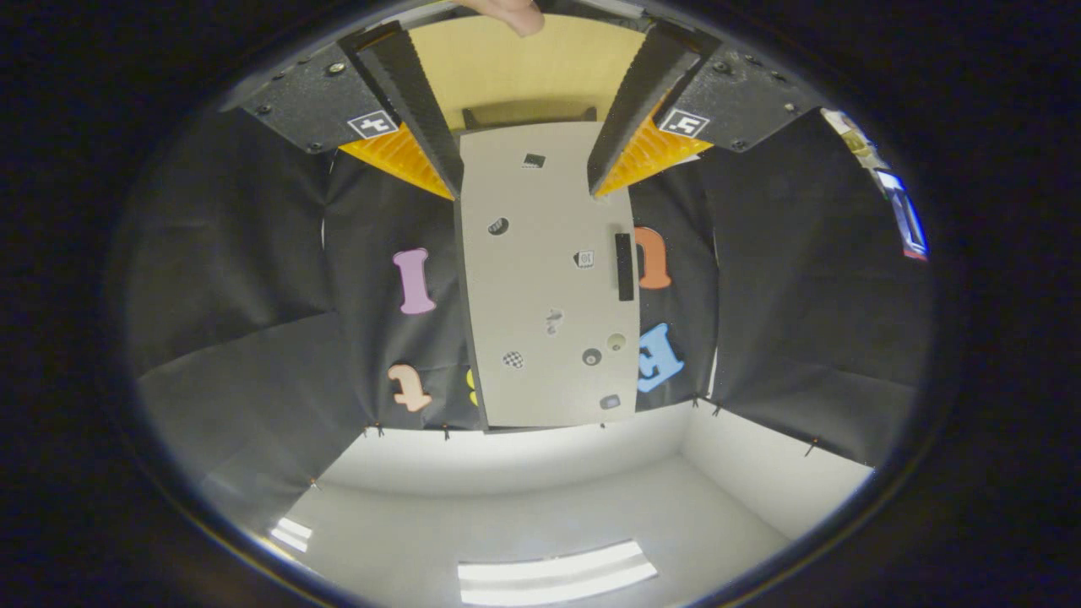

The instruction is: Open the shoe cabinet door, grab the shoes and put them into the shoe cabinet, then close the shoe cabinet door.

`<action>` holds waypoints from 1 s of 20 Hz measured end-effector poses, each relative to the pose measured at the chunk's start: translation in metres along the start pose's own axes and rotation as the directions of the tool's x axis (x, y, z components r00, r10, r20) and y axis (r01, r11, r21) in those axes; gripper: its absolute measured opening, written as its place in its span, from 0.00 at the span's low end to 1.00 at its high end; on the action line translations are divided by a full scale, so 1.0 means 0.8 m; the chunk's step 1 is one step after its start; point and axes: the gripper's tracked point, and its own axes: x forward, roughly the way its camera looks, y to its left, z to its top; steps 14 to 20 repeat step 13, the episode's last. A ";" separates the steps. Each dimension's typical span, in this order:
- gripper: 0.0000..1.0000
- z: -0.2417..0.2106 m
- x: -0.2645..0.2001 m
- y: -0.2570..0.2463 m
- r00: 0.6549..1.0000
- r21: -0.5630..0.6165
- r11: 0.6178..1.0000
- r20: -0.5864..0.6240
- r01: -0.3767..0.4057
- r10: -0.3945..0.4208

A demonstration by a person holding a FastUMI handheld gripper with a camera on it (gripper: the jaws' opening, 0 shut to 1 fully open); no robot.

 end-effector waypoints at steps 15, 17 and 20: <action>0.97 -0.002 0.002 0.021 1.000 -0.019 0.999 0.002 -0.026 0.026; 0.97 -0.002 0.002 0.021 1.000 -0.019 0.999 0.002 -0.026 0.026; 0.97 -0.002 0.002 0.021 1.000 -0.019 0.999 0.002 -0.026 0.026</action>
